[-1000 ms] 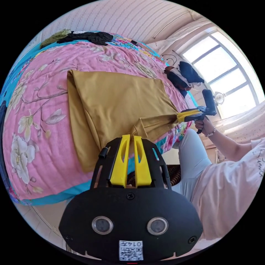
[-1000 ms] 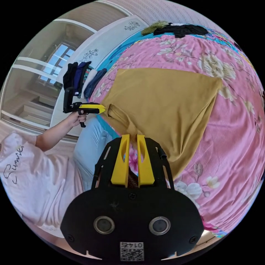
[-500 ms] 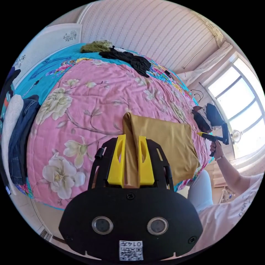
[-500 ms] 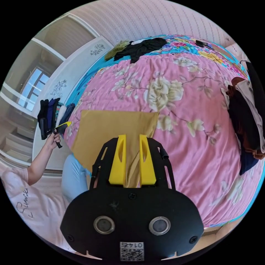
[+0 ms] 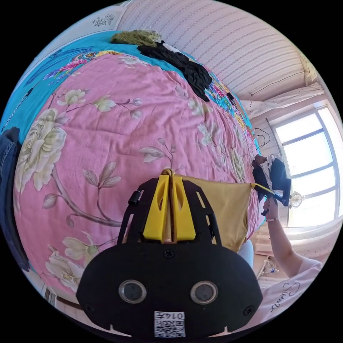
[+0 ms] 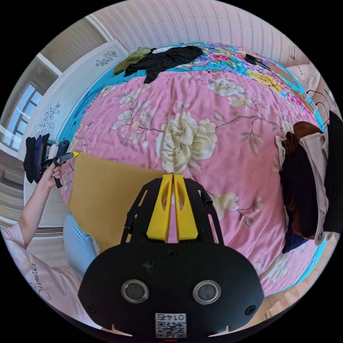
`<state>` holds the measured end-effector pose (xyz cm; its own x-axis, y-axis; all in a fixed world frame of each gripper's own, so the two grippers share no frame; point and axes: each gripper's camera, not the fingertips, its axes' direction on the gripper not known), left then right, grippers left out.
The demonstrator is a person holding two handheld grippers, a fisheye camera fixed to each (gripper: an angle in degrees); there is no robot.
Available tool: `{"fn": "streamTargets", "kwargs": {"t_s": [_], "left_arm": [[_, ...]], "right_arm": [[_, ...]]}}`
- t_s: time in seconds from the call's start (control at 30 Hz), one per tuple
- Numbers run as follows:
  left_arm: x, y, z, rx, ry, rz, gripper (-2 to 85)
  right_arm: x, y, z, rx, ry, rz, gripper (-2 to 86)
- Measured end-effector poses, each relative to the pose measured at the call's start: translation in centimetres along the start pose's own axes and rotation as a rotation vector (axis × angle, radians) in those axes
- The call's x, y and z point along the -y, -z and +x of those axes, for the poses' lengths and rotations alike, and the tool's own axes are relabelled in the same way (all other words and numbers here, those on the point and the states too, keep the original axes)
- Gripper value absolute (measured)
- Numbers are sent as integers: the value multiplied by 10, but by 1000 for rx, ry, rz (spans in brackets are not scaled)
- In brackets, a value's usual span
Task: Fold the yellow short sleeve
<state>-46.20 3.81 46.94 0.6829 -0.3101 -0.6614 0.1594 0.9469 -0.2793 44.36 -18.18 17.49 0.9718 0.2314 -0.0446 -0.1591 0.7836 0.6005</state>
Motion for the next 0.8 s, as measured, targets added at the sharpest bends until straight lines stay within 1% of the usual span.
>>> {"fn": "streamTargets", "kwargs": {"t_s": [0.1,0.17,0.23,0.3,0.33,0.37,0.43,0.5,0.57,0.67,0.73,0.77,0.8], "left_arm": [[-7,-19,1,30,-4,-14,13],[-16,-12,0,3,5,4,35],[-32,7,4,43,-38,41,52],[-72,39,16,169,-98,111,62],[-85,45,21,181,-117,132,62],[-113,52,33,181,-146,157,62],[-157,48,61,124,-215,178,55],[-215,14,118,30,-342,150,33],[-252,-21,166,5,-448,114,15],[-294,-73,222,58,-557,89,12],[-309,-103,238,95,-582,53,1],[-317,-129,242,123,-596,-14,-3],[-328,-145,242,147,-608,5,-7]], "right_arm": [[1,-22,5,11,-57,-62,5],[-4,-14,3,17,-77,-16,10],[-15,1,-4,-7,-57,36,12],[-34,19,-28,-103,35,103,5],[-39,22,-37,-119,67,115,3],[-46,24,-58,-132,144,130,1],[-51,17,-96,-94,261,124,-1],[-42,-2,-150,-14,391,83,-3],[-28,-19,-188,-43,474,42,-3],[-1,-48,-225,-154,512,-16,-4],[13,-63,-235,-115,506,-96,-4],[18,-76,-241,-104,513,-140,-4],[20,-93,-243,-149,529,-191,-4]]}}
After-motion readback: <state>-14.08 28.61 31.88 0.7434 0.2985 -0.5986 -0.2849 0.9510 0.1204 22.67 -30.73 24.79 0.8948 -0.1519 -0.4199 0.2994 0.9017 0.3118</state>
